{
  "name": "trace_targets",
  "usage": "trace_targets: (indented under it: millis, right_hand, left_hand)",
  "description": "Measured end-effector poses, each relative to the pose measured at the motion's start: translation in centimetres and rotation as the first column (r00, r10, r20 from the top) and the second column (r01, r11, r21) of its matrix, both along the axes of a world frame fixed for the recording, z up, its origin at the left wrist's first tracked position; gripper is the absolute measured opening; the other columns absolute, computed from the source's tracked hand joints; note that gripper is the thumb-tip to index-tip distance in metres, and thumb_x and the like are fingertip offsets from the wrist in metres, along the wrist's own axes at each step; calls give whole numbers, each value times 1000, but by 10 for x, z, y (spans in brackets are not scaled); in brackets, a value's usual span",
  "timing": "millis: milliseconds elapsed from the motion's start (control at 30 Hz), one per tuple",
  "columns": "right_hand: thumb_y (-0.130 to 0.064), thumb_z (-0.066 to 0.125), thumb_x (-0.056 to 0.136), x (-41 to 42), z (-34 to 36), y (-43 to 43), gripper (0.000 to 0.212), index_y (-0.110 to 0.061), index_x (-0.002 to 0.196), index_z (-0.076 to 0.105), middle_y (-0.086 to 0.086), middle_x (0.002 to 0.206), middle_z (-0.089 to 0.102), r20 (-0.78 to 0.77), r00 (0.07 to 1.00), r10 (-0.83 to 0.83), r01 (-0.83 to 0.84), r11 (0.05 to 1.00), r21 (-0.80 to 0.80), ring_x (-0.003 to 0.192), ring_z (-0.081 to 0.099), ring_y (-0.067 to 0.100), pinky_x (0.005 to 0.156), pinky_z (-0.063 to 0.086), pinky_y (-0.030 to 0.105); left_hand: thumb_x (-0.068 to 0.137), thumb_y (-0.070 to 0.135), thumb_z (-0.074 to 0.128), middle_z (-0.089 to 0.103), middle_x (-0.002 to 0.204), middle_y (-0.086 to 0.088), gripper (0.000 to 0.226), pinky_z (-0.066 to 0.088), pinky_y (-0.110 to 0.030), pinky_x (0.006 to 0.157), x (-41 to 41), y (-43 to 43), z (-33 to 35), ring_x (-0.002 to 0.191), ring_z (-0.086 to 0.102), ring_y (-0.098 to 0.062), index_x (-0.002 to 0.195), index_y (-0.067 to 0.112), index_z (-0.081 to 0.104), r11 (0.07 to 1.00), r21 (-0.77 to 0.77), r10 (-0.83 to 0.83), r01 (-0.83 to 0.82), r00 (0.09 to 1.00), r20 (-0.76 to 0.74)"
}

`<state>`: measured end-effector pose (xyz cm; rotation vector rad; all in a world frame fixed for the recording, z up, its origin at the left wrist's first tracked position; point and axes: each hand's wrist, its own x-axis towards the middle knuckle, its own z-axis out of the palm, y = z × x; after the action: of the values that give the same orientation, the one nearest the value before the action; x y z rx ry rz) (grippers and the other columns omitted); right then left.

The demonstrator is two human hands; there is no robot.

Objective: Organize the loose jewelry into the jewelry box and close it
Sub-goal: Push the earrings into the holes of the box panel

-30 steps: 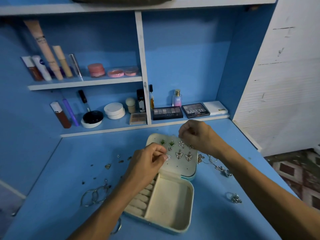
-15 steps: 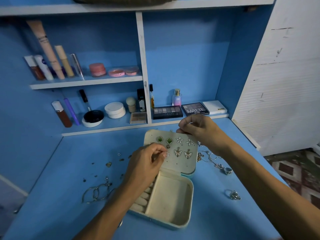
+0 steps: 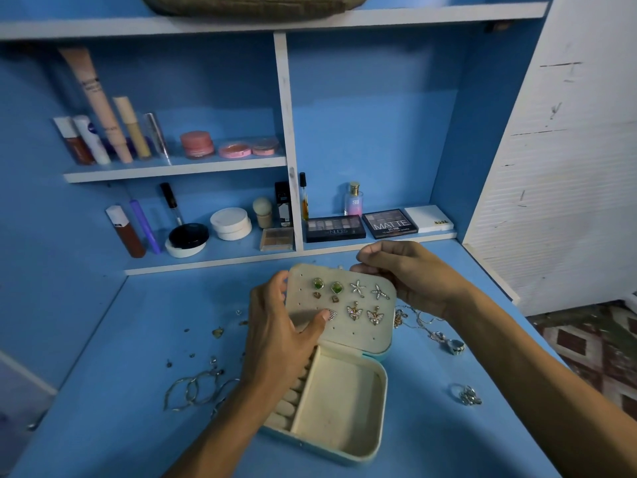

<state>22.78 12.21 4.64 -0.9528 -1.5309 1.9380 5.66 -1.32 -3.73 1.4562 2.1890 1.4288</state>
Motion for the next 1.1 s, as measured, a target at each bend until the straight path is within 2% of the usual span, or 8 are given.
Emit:
trace_targets:
  millis: [167,333,567,667,733,867,967,1100]
  right_hand:
    - [-11,66,91,0,2,-2,5,-8,91,70,14,84,76,-73,996,55,-62,992,-109,71,72,16,63,59,23]
    - [-16,69,82,-1,3,-7,10,-10,89,67,12,81,74,-84,985,150,-158,982,-107,63,69,14,54,56,22]
    - [-7,63,94,-5,-7,0,3,-6,95,66,8,72,65,22,988,156,-156,988,4,48,57,8,42,44,16]
    - [-7,61,97,-8,-24,10,9,-7,96,70,10,79,66,216,960,177,-212,965,153,55,56,11,44,43,21]
    - [-13,68,91,-9,-34,13,11,-7,98,74,18,91,70,342,893,293,-371,909,189,70,62,17,58,46,26]
    - [-30,79,70,-13,-38,11,54,2,113,70,34,120,63,361,787,500,-575,806,137,96,60,31,89,46,54]
    - [-35,80,68,-16,-34,13,40,-14,103,77,28,113,68,375,741,558,-635,763,119,95,59,33,90,43,61]
    - [-24,73,79,-18,-32,13,15,-23,93,78,8,96,72,397,711,580,-676,720,158,84,62,22,81,48,47]
  left_hand:
    - [76,45,84,54,136,6,92,53,-43,99,-9,0,-1,120,57,-13,149,28,30,993,-77,-79,90,988,132]
    - [74,52,80,57,129,8,83,56,-43,91,-11,-5,-1,113,60,-11,140,27,36,991,-53,-118,123,988,100]
    - [77,31,85,58,115,10,82,53,-15,79,-5,-10,0,101,62,-7,132,34,25,994,39,-102,102,995,5]
    - [77,32,85,56,114,17,90,58,-33,84,-4,-12,-2,101,64,-10,139,41,19,993,60,-101,101,995,-4]
    - [78,36,83,59,117,8,94,57,-40,88,-3,-13,-3,104,64,-14,142,41,16,993,54,-101,103,994,-32]
    - [79,42,81,58,130,-4,95,53,-40,95,-1,-18,0,112,59,-20,143,47,11,996,38,-75,79,992,-104]
    - [80,44,78,53,134,-2,92,52,-37,97,2,-21,2,116,56,-18,142,48,11,996,42,-77,84,986,-145]
    - [79,43,80,55,119,-1,83,47,-26,83,3,-24,3,103,58,-18,135,44,18,995,68,-52,66,981,-189]
